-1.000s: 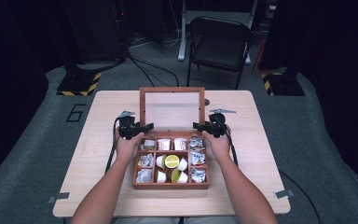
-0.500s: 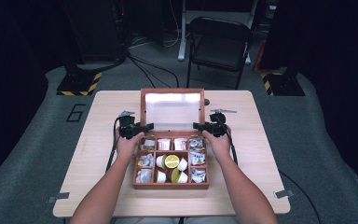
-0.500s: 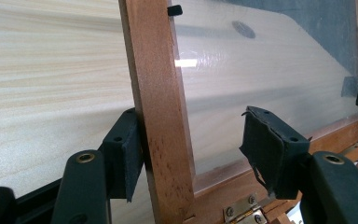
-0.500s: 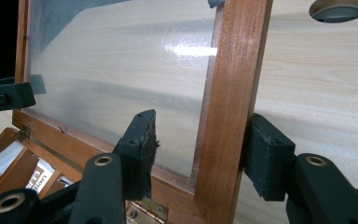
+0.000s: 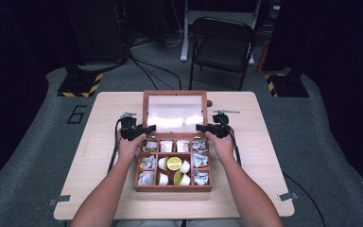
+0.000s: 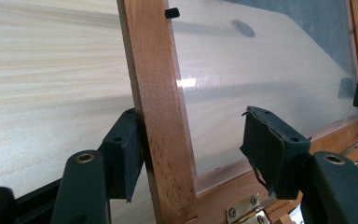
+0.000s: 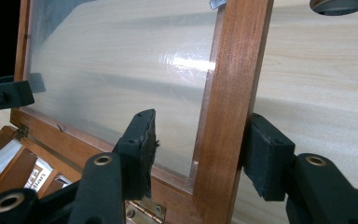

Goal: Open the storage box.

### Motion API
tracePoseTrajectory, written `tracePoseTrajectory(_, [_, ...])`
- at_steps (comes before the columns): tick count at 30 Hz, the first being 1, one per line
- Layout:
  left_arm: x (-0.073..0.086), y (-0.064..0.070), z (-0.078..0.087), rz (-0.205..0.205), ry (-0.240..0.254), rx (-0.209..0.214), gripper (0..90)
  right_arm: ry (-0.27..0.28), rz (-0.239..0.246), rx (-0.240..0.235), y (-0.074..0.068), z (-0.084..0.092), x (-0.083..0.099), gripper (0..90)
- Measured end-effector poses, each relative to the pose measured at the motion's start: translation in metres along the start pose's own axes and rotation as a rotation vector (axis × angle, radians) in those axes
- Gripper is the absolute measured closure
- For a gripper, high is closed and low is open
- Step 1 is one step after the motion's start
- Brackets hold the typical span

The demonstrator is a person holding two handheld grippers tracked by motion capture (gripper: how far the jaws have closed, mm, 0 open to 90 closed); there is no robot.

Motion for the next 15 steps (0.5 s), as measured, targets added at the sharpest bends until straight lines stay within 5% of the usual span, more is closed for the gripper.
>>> tracePoseTrajectory(9, [0.0007,-0.001,-0.0025,0.035,-0.002,0.009,39.4,-0.01,-0.019,-0.01,0.0028,-0.0025,0.0,47.4])
tracePoseTrajectory(15, [0.001,-0.0011,-0.0026,0.015,-0.016,-0.012,37.8,-0.008,-0.025,-0.008,0.004,-0.0029,0.0002,47.7])
Point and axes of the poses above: each handheld gripper's, and its own axes: z roughly backward along the jaws, x roughly out of its underside, y roughly to its right, the point moved 1 cm from there along -z, roughly forward along the jaws, and after that the axes turned 8 degrees about -y, right-handed, at the moved point
